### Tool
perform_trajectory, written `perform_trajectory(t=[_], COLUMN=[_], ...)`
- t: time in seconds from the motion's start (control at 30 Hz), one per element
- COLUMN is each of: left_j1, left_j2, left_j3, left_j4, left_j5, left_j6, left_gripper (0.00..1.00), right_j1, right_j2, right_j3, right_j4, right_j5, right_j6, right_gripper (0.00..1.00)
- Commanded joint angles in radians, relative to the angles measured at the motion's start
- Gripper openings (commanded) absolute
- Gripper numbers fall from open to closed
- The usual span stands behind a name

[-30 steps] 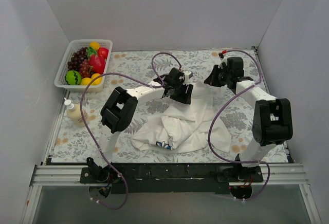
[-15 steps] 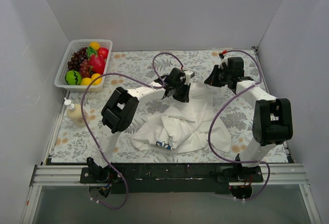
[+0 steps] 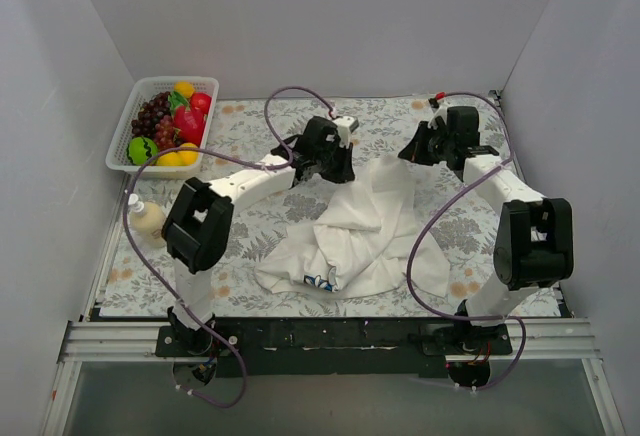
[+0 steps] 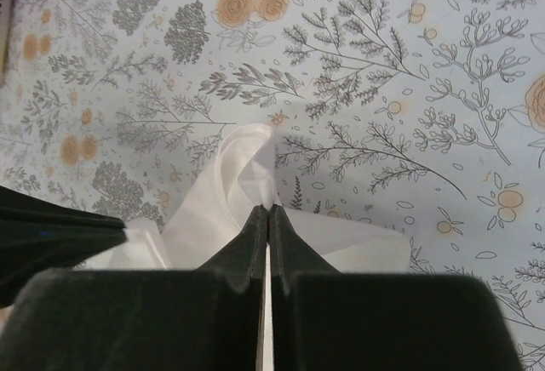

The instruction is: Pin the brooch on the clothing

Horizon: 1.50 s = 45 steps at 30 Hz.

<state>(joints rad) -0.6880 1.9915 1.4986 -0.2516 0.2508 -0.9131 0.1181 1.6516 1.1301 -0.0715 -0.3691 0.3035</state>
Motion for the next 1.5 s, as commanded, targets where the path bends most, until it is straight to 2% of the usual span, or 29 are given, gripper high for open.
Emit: perform_trajectory(t=[0.0,0.2,0.4,0.53,0.8,1.33,1.47], left_j1=[0.062,0.157,0.215,0.228,0.229,0.229,0.229], left_j2=[-0.216,-0.413,-0.594,-0.665,-0.753,-0.907,-0.947], left_j3=[-0.053,-0.109,-0.081,-0.006,0.221,0.509,0.529], left_j4=[0.057,0.075,0.071,0.034,-0.064,-0.215,-0.236], left_j5=[-0.060,-0.145,-0.238,-0.327,-0.370,-0.386,-0.383], left_j6=[-0.013,-0.027,-0.015,0.011,0.043,0.071,0.063], left_gripper=[0.00,0.00,0.00,0.00,0.00,0.00,0.00], right_j1=[-0.006,-0.005,-0.005,-0.005,-0.005,-0.005,-0.005], right_j2=[-0.102,-0.185,-0.301,-0.386,-0.567,-0.661,-0.693], right_j3=[0.076,0.141,0.224,0.267,0.344,0.628,0.668], right_j4=[-0.004,-0.025,-0.024,-0.004,0.061,0.013,-0.007], right_j5=[-0.034,-0.048,-0.056,-0.041,0.004,-0.025,-0.028], right_j6=[-0.010,-0.018,-0.020,-0.020,-0.003,0.002,0.005], right_gripper=[0.01,0.01,0.01,0.01,0.01,0.01,0.01])
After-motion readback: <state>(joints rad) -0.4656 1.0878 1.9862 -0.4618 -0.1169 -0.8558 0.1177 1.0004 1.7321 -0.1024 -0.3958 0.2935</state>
